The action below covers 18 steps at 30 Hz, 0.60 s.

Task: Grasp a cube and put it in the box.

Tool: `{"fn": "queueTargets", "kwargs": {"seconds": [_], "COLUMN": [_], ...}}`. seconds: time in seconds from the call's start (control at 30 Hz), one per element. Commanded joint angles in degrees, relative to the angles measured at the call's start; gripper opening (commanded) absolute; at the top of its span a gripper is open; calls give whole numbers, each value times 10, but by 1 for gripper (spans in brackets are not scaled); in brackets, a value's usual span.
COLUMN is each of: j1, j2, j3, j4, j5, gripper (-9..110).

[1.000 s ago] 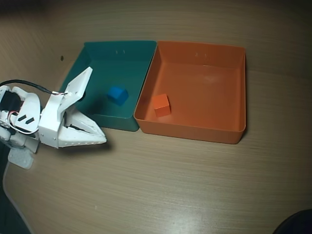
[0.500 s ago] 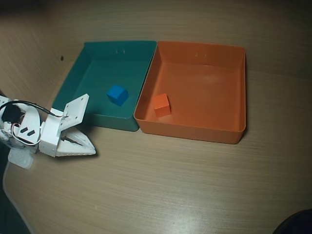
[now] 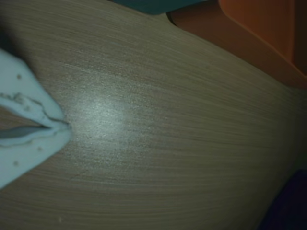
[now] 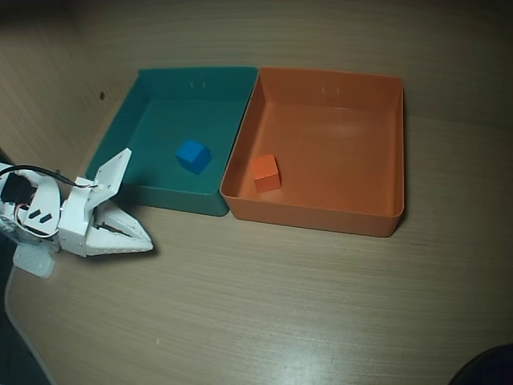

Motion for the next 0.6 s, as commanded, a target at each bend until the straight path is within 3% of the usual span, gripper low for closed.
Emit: {"fn": "queueTargets", "kwargs": {"seconds": [0.0,0.4,0.57], "j1": [3,2,2], "j2": [3,92,163], "j3": [40,40,40], "j4": [4,206,341], "j5": [2,2,3], "gripper": [-4,-4,-4]}}
